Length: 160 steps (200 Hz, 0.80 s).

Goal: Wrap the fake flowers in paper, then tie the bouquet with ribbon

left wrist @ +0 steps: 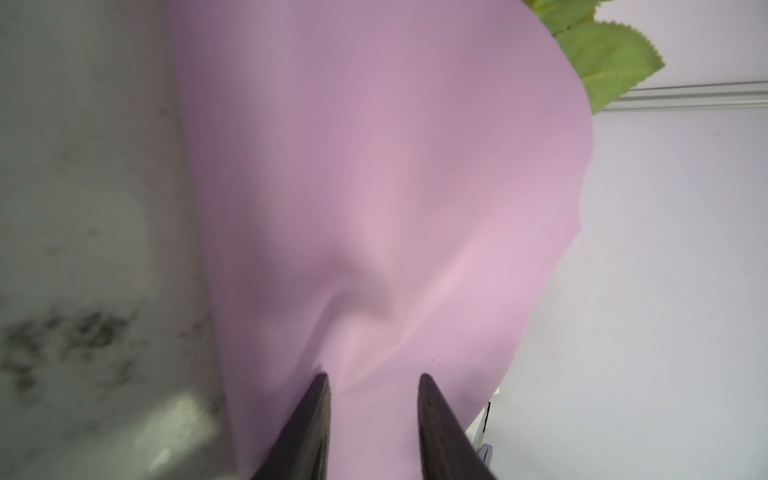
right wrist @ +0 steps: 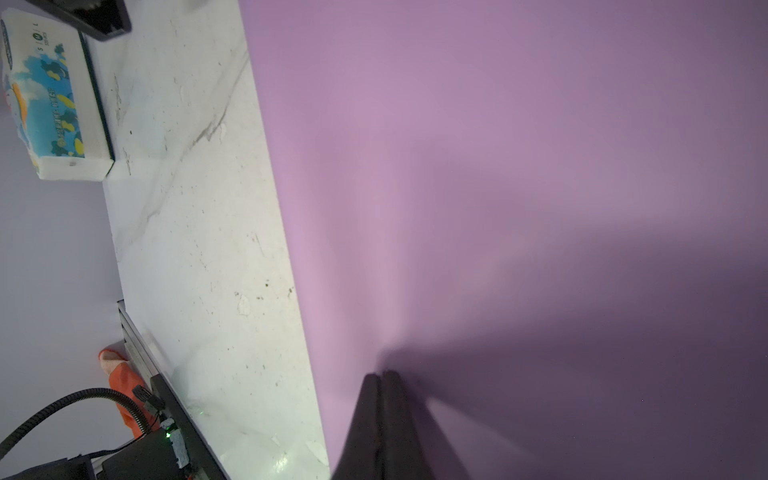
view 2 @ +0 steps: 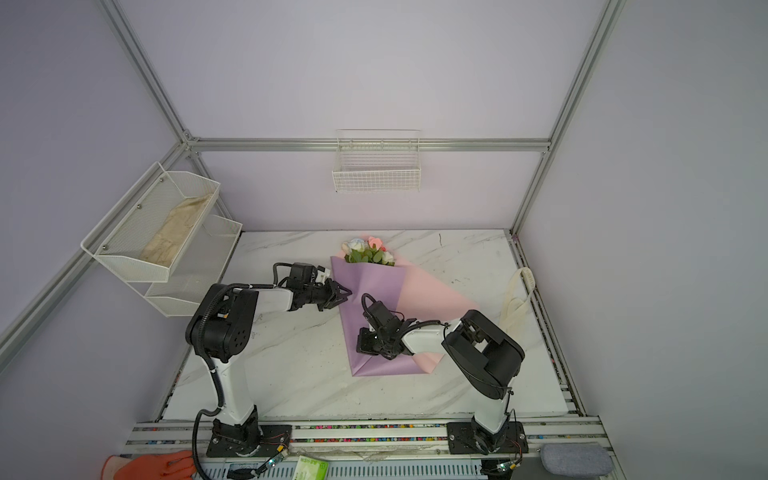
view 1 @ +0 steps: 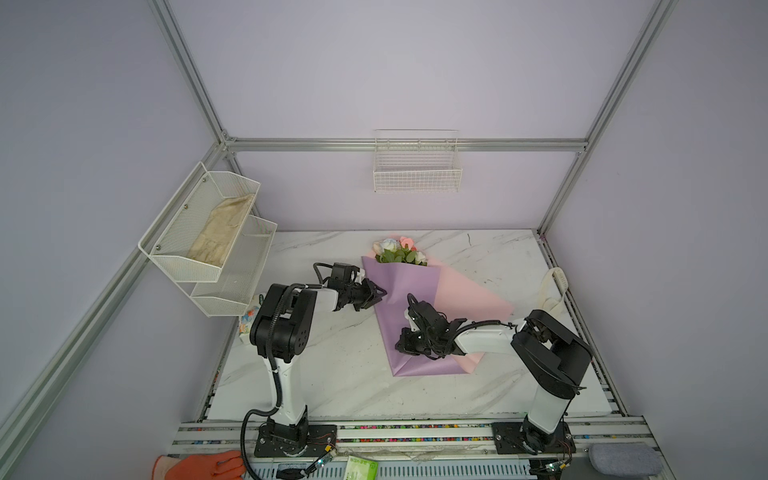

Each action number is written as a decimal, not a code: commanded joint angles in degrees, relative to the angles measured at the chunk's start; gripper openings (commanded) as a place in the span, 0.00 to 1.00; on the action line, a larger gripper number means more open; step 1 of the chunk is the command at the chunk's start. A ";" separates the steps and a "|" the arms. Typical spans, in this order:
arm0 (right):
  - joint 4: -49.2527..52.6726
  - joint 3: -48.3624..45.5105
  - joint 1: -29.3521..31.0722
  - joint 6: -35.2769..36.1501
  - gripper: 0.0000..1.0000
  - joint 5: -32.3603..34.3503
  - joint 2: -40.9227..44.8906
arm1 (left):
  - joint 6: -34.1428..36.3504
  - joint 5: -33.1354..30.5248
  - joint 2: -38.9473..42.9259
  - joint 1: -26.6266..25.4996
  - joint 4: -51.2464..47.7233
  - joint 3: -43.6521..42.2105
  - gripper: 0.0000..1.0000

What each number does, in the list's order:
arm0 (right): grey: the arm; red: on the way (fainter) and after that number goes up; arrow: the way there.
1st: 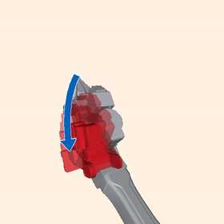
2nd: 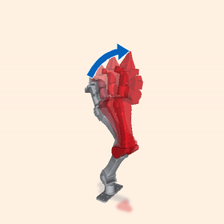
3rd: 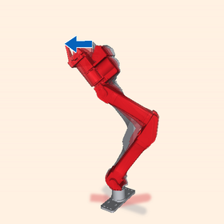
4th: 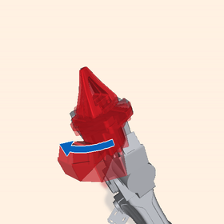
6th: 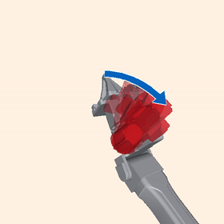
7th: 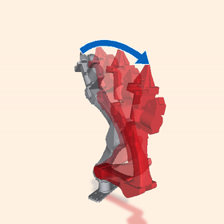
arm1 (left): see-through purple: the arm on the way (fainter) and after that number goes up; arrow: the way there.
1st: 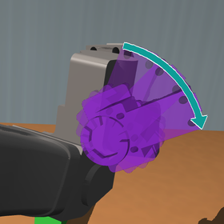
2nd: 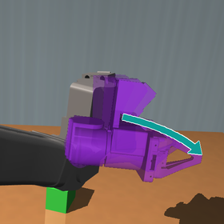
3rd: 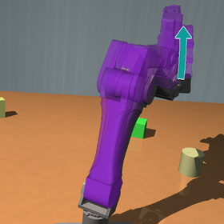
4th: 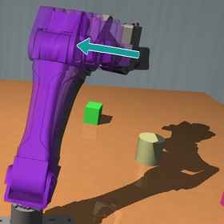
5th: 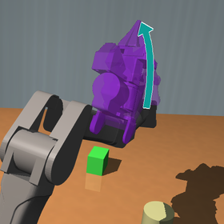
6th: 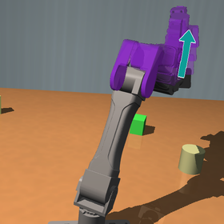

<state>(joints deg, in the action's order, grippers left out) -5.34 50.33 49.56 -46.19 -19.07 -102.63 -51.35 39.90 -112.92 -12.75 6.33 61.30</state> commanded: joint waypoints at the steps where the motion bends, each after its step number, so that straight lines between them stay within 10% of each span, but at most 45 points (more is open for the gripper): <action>1: 4.90 -2.08 0.29 -0.38 0.01 0.92 -0.66 | 3.27 2.55 7.15 0.01 -0.28 2.10 0.34; 60: 6.37 -0.32 0.29 0.13 0.01 0.95 -1.00 | 3.88 2.61 3.86 0.01 -1.05 -2.65 0.01; 160: 7.75 -1.92 0.33 0.33 0.00 1.40 -0.09 | 10.68 -4.44 -10.76 5.06 -13.75 15.22 0.00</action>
<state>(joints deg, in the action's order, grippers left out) -4.86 50.48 49.56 -46.17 -19.00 -102.59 -43.81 39.64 -119.48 -10.39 -2.28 68.47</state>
